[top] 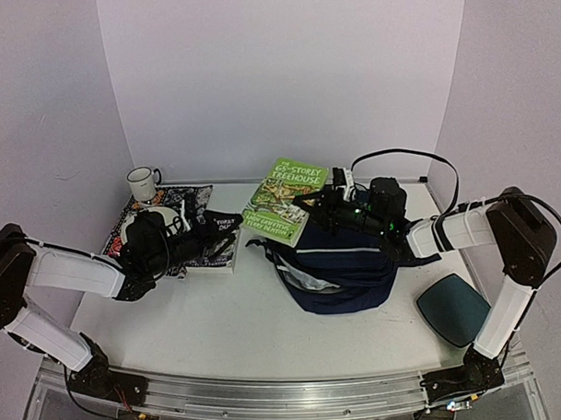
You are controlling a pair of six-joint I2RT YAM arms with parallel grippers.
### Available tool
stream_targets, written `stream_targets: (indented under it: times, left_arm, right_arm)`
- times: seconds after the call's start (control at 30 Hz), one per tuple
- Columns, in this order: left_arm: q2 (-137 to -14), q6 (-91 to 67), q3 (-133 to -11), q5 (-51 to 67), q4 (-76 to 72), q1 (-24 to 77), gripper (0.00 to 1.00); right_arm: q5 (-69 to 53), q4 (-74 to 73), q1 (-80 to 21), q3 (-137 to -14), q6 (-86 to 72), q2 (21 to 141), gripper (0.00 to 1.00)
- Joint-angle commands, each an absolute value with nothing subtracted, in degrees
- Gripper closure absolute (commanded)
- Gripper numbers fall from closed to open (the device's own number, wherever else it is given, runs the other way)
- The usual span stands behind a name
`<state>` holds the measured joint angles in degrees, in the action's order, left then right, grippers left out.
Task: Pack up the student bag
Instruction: Pass from the right arm to the left
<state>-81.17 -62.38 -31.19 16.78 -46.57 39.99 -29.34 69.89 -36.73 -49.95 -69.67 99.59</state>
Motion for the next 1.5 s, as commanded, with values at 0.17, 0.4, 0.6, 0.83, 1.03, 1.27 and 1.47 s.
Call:
stream_targets:
  times: [0.17,0.4,0.6,0.83,1.03,1.27,1.47]
  left_arm:
    - [-83.81,-66.27,-33.43,11.93,-53.89,44.46,0.06]
    - [-89.97,-68.89,-35.99,11.90,-60.13,45.28,0.06]
    - [-94.93,-71.57,-37.07,11.84,-68.02,45.81,0.17]
    - [-98.22,-75.75,-34.83,10.29,-79.53,46.95,0.55]
    - [-97.51,-75.82,-33.19,8.66,-81.71,46.93,0.89]
    - [-95.36,-75.12,-30.44,7.13,-81.92,46.14,1.00]
    - [-92.46,-73.83,-27.61,7.06,-81.85,44.28,1.00]
  right_arm:
    - [-22.81,91.71,-39.44,-53.34,-70.07,98.73,1.00]
    - [-20.30,92.21,-41.39,-53.69,-69.44,99.18,1.00]
    - [-19.18,93.36,-42.19,-53.11,-69.27,99.50,1.00]
    - [-18.87,93.57,-42.20,-51.93,-68.74,100.21,1.00]
    - [-19.06,93.44,-42.21,-50.70,-66.97,101.13,0.87]
    - [-22.00,81.06,-41.41,-48.95,-57.84,98.79,0.62]
    - [-21.71,52.53,-40.10,-48.69,-39.14,91.08,0.42]
